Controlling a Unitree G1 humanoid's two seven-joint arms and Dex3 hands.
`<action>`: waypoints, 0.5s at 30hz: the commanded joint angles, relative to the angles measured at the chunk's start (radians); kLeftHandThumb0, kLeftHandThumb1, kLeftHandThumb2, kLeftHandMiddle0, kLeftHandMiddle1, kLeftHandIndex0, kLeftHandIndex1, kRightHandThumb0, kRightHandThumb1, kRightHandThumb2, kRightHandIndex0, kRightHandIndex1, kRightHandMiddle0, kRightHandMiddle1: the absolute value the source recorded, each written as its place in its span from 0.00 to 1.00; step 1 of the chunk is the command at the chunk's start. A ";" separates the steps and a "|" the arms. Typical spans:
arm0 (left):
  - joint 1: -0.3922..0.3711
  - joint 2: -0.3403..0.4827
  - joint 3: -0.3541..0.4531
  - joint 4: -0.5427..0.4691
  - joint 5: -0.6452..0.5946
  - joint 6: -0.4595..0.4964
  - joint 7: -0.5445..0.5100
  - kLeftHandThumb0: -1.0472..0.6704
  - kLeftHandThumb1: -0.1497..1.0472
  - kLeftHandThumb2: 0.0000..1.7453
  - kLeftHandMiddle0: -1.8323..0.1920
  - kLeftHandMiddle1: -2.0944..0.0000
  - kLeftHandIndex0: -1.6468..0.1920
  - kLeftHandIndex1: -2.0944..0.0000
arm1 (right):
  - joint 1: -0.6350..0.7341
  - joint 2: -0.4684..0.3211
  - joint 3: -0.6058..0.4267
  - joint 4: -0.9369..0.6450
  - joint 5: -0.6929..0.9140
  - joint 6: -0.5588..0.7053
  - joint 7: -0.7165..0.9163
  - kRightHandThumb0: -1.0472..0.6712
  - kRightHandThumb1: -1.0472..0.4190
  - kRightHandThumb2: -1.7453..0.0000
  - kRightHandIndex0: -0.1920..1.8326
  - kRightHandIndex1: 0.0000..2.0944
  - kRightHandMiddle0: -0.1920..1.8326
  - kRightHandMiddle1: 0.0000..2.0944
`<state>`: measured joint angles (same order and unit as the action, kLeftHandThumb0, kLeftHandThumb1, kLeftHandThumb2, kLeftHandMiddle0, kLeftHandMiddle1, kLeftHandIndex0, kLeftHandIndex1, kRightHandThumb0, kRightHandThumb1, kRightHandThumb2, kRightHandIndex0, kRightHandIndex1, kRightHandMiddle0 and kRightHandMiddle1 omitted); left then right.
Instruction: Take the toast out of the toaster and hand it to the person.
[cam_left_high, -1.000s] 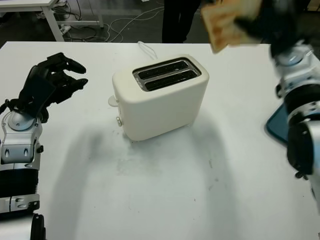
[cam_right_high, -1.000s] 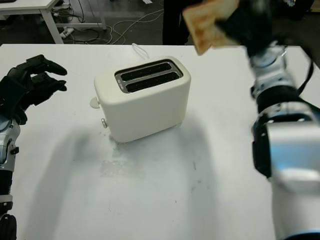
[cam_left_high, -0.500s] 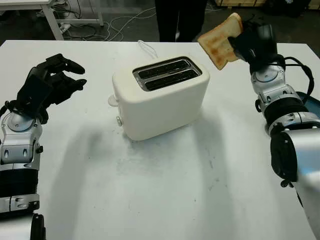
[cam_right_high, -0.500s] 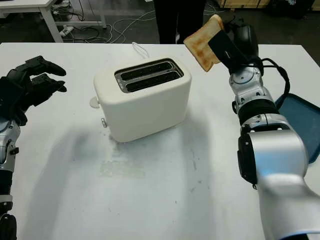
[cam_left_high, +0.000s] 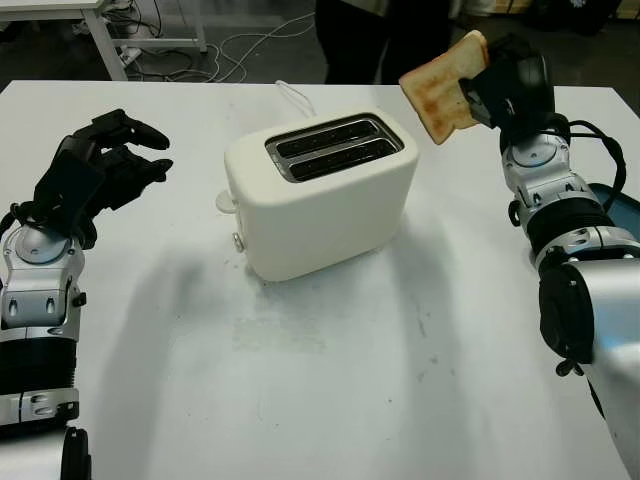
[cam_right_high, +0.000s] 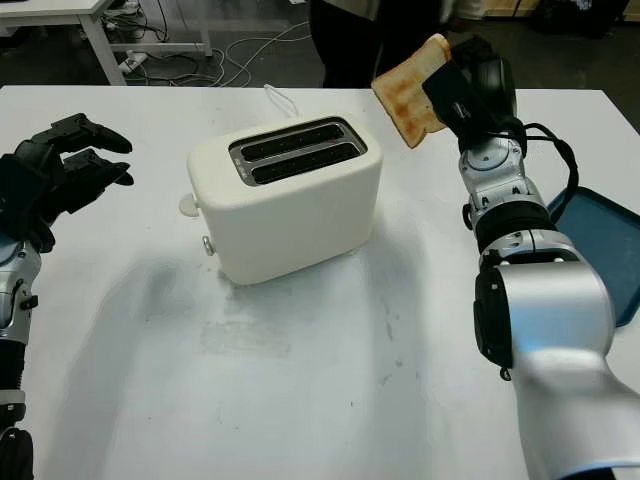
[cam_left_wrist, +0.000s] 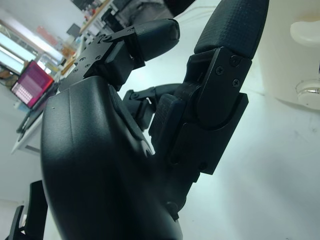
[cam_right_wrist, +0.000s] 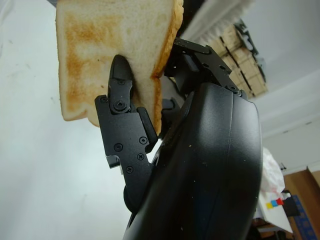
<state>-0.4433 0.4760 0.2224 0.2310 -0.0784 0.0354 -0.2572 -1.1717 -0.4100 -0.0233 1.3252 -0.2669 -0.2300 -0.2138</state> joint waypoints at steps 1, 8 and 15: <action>0.010 0.002 0.005 0.001 -0.003 -0.007 0.001 0.00 0.83 0.00 0.63 0.35 0.61 0.39 | -0.004 0.002 0.006 -0.001 -0.005 0.020 -0.017 0.48 0.09 0.78 0.39 0.83 0.30 0.72; 0.014 0.004 0.003 -0.004 0.002 -0.006 0.002 0.00 0.83 0.00 0.63 0.34 0.62 0.38 | -0.007 0.003 -0.002 -0.004 0.008 0.009 -0.020 0.50 0.09 0.80 0.39 0.83 0.26 0.82; 0.015 0.002 0.007 -0.001 -0.007 -0.009 -0.003 0.00 0.82 0.00 0.64 0.34 0.62 0.37 | -0.011 -0.005 0.027 -0.004 -0.018 0.013 -0.032 0.50 0.09 0.81 0.38 0.83 0.28 0.80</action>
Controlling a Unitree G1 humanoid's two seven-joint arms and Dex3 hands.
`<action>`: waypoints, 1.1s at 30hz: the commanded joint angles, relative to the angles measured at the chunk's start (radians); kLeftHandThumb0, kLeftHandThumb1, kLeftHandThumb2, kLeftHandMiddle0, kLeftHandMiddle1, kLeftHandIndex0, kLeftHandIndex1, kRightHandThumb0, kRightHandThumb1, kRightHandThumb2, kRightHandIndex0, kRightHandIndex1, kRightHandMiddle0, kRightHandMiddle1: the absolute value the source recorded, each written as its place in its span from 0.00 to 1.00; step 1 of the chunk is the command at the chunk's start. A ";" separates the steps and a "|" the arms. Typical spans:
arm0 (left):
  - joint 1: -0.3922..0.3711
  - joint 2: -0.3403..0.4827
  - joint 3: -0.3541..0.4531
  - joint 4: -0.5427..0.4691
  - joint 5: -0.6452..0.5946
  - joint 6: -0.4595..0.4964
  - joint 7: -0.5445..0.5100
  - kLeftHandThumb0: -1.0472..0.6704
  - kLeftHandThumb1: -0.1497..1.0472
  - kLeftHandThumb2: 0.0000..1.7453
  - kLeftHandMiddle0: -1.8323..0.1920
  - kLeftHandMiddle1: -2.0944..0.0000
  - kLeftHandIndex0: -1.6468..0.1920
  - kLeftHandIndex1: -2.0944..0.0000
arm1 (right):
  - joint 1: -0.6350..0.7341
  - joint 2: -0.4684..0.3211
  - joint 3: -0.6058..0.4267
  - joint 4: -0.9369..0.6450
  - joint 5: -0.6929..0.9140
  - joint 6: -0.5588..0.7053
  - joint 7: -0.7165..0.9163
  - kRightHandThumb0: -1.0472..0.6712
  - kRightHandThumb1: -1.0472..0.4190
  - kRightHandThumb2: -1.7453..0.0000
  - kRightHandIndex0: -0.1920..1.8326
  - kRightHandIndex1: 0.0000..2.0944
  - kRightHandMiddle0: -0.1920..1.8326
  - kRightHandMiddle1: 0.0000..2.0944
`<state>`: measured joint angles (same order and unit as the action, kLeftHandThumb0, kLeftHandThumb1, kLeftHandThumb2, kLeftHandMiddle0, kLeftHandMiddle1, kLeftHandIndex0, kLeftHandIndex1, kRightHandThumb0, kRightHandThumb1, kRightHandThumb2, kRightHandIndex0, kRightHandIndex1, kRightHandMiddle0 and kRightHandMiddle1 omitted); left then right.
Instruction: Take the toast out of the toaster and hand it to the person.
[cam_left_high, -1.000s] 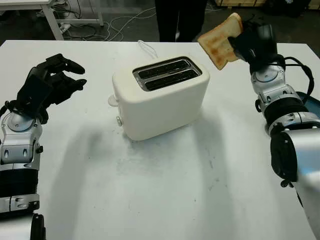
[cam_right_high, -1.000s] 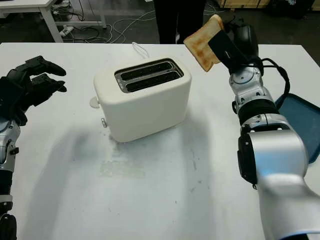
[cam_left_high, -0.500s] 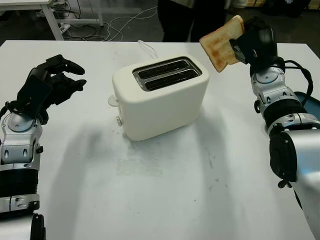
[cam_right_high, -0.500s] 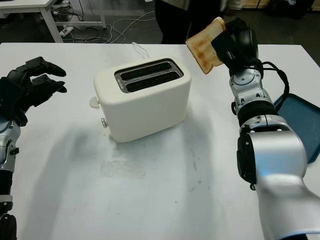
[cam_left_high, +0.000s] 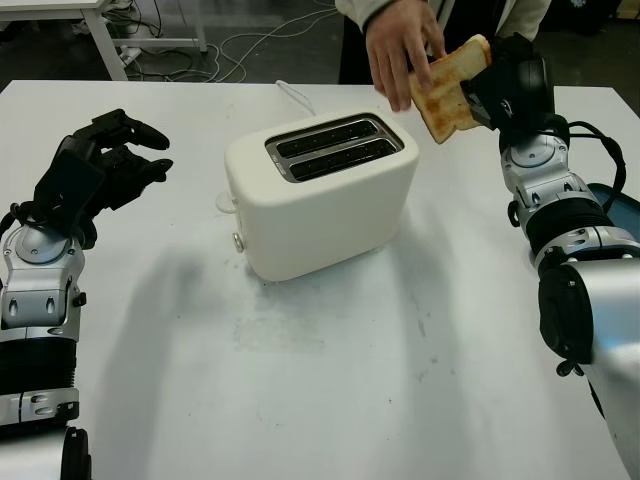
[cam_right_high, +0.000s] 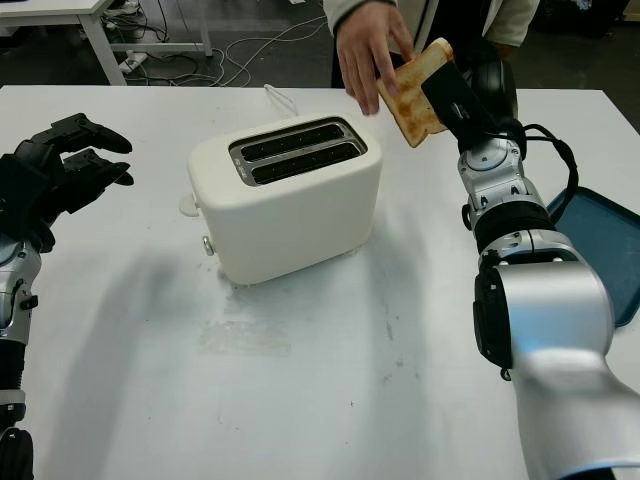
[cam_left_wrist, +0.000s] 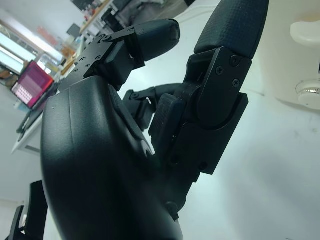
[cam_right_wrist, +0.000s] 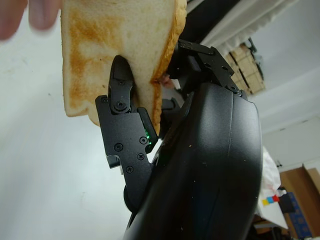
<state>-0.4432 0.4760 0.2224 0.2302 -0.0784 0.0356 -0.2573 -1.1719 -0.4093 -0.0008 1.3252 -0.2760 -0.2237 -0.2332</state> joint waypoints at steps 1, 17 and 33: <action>0.014 0.001 0.008 0.001 -0.007 -0.011 -0.003 0.00 0.82 0.00 0.64 0.34 0.62 0.37 | -0.011 -0.006 0.009 -0.003 -0.011 0.011 -0.015 0.49 0.09 0.81 0.37 0.83 0.28 0.79; 0.010 0.004 0.002 -0.001 -0.003 -0.001 -0.005 0.00 0.82 0.00 0.63 0.34 0.61 0.37 | -0.011 -0.010 0.021 -0.003 -0.024 0.002 -0.029 0.49 0.09 0.83 0.37 0.83 0.33 0.70; -0.001 0.003 -0.001 0.004 -0.002 -0.003 -0.007 0.00 0.82 0.00 0.62 0.36 0.60 0.40 | -0.005 -0.010 -0.077 -0.012 0.092 -0.049 0.202 0.32 0.09 0.87 0.34 0.63 0.38 0.38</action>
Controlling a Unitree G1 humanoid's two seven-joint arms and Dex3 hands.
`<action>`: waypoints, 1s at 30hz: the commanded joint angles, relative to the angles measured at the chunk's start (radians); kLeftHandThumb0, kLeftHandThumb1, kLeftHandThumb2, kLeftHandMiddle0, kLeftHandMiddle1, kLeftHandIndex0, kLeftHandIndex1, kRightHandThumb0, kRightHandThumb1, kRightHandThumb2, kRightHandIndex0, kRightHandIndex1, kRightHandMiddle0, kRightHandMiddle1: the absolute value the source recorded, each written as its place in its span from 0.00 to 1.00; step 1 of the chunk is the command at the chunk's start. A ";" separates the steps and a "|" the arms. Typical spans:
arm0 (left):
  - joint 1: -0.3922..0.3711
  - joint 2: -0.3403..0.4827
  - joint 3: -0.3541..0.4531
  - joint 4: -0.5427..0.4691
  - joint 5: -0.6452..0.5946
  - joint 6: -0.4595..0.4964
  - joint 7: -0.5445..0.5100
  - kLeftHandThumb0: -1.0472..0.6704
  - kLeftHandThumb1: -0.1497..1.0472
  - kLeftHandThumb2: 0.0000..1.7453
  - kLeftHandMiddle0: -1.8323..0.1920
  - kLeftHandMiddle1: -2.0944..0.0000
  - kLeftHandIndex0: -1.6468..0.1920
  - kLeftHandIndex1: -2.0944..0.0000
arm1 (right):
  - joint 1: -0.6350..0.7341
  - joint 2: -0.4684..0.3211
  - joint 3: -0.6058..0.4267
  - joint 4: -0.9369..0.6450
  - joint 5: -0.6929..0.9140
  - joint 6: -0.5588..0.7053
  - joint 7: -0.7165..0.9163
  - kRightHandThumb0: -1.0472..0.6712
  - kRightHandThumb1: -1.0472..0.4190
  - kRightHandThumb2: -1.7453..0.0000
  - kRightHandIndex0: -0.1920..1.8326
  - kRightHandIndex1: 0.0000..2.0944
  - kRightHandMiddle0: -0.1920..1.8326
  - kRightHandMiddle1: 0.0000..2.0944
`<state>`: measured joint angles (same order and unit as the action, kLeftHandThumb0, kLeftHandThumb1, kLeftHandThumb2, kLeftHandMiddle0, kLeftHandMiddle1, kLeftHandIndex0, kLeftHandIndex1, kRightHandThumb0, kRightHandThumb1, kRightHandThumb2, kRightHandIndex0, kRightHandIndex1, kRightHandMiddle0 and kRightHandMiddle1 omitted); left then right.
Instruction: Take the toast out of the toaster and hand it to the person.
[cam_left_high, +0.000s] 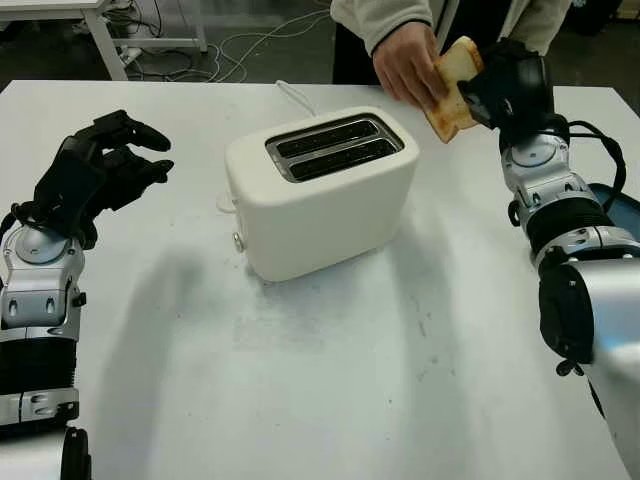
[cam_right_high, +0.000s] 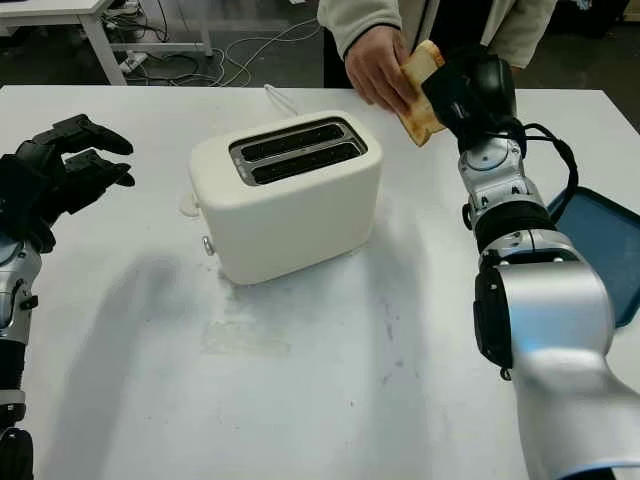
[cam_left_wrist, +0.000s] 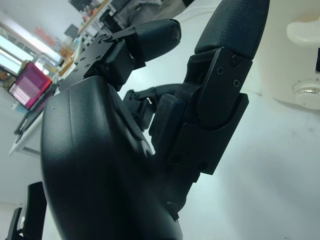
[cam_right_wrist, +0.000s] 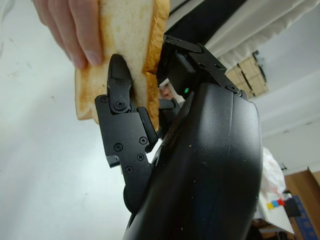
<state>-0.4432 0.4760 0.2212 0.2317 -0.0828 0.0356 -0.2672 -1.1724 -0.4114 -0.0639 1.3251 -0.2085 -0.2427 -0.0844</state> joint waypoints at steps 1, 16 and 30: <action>-0.001 0.002 0.002 0.003 0.000 -0.003 0.003 0.00 0.82 0.00 0.62 0.36 0.60 0.40 | -0.005 -0.014 -0.012 -0.013 0.028 -0.024 0.097 0.22 0.09 0.89 0.26 0.42 0.32 0.22; 0.062 -0.052 0.053 -0.062 -0.049 0.010 0.054 0.00 0.80 0.00 0.63 0.34 0.61 0.38 | 0.459 0.007 -0.068 -0.496 0.177 -0.108 0.238 0.30 0.09 0.89 0.17 0.03 0.19 0.01; 0.245 -0.280 0.036 -0.169 -0.065 -0.135 0.126 0.00 0.81 0.00 0.76 0.28 0.75 0.29 | 1.058 0.239 -0.031 -1.414 0.338 0.224 0.213 0.29 0.09 0.82 0.12 0.00 0.14 0.00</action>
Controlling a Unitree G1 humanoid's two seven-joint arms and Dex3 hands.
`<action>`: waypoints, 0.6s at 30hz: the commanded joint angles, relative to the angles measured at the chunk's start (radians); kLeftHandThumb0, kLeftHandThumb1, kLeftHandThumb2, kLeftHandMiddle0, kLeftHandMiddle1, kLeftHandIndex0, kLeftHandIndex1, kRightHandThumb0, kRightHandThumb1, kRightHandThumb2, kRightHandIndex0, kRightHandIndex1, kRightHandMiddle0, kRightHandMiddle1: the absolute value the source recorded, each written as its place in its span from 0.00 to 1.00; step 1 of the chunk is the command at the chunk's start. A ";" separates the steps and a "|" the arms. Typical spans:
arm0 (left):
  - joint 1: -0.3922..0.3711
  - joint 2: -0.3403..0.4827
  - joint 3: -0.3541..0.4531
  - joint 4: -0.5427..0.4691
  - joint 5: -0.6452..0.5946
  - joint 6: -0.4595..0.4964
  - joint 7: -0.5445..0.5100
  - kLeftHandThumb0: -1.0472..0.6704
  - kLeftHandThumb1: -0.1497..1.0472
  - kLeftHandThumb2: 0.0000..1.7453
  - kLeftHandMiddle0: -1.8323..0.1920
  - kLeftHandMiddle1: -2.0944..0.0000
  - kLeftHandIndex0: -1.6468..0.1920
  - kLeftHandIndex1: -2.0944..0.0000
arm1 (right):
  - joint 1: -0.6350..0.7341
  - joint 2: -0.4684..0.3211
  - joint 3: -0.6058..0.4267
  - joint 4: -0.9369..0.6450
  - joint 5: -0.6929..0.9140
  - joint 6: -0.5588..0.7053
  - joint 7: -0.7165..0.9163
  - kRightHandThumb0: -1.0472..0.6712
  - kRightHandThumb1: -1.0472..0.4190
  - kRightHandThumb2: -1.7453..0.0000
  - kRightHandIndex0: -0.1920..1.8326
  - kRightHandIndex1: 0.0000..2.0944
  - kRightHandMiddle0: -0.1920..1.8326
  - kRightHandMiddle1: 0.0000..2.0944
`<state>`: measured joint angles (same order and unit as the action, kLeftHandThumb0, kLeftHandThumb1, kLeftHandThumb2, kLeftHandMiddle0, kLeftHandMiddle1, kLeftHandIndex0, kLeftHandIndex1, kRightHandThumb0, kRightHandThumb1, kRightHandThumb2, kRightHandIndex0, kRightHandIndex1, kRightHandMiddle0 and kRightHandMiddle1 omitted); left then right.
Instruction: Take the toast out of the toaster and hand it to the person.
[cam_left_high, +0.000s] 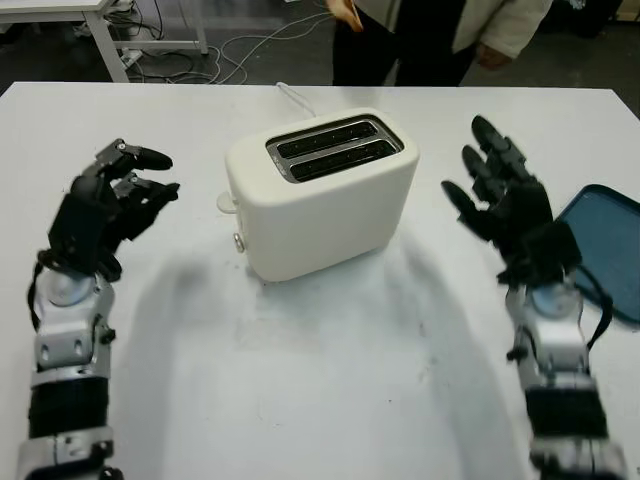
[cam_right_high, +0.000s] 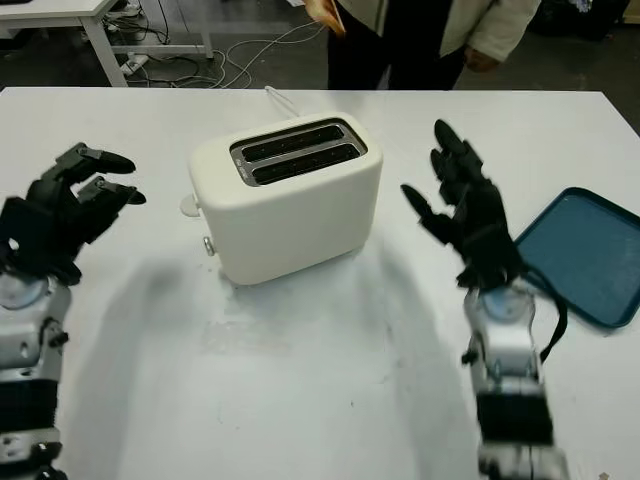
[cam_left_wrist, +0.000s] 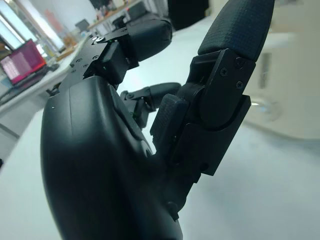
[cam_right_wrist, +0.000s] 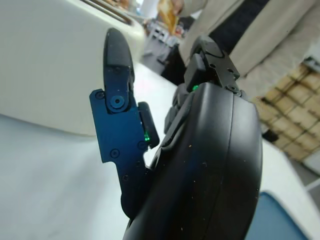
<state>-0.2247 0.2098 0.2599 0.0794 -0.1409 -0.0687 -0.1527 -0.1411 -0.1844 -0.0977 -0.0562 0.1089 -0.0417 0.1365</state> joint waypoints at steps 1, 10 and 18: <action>0.039 -0.025 -0.009 -0.017 0.000 -0.047 0.016 0.00 0.82 0.00 0.76 0.27 0.76 0.29 | 0.044 0.024 0.004 -0.041 0.029 0.022 0.000 0.28 0.09 0.83 0.13 0.00 0.14 0.00; 0.060 -0.091 -0.048 0.139 0.042 -0.208 0.066 0.00 0.83 0.00 0.82 0.21 0.81 0.24 | 0.168 0.094 0.062 -0.073 0.047 0.057 0.013 0.30 0.09 0.81 0.16 0.01 0.16 0.01; 0.098 -0.104 -0.072 0.165 0.045 -0.271 0.060 0.00 0.84 0.00 0.84 0.18 0.83 0.21 | 0.166 0.137 0.055 -0.028 0.031 0.030 -0.013 0.40 0.09 0.79 0.20 0.02 0.20 0.02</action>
<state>-0.1282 0.1078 0.1935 0.2334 -0.0960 -0.3067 -0.0877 0.0390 -0.0529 -0.0339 -0.0835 0.1431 0.0014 0.1332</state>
